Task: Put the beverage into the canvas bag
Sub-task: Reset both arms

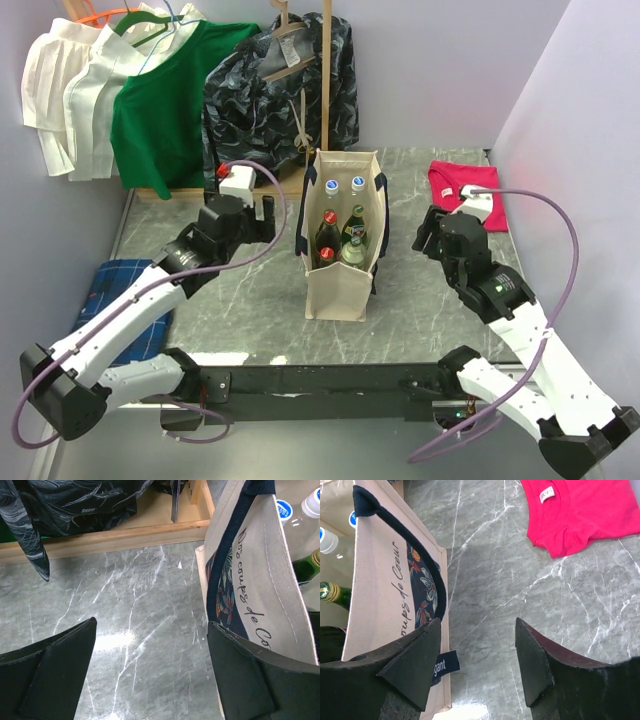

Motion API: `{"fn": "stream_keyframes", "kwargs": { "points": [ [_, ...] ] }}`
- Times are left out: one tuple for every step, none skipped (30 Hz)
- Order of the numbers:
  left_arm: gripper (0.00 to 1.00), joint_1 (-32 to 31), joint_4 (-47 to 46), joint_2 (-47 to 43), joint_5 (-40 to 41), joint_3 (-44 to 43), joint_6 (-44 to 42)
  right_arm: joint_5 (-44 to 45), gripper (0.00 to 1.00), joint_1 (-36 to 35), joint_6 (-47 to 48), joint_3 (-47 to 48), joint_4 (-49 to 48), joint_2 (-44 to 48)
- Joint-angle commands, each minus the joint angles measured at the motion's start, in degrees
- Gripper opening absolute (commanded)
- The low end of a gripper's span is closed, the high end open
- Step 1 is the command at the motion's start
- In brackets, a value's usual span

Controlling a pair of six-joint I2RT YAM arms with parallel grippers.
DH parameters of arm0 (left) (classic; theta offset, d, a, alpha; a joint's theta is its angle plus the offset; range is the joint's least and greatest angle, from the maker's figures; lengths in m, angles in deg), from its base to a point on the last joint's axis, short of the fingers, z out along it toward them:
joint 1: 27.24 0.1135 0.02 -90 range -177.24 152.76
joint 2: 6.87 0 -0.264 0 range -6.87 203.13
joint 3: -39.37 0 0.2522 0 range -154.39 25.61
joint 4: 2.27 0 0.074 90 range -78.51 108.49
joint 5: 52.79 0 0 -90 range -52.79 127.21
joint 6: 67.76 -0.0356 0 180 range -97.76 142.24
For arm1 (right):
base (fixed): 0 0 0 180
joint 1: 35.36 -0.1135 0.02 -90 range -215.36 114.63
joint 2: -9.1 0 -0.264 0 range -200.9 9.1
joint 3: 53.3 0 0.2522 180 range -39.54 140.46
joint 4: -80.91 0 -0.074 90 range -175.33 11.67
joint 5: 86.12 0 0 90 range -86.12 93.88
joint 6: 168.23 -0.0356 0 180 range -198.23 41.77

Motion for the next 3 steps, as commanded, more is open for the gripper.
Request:
{"fn": "stream_keyframes", "kwargs": {
  "points": [
    [0.96, 0.3, -3.0, -1.4, -1.2, 0.8, 1.4, -0.4, 0.68, 0.5, 1.3, -0.5, -3.0, 0.8],
    [0.96, 0.3, -3.2, -1.4, -1.2, 0.8, 1.4, -0.5, 0.68, 0.5, 1.4, -0.9, -3.2, 0.8],
    [0.96, 0.3, -3.0, -1.4, -1.2, 1.1, 1.4, -0.5, 0.68, 0.5, 1.4, -1.0, -3.5, 0.8]
  ]
}}
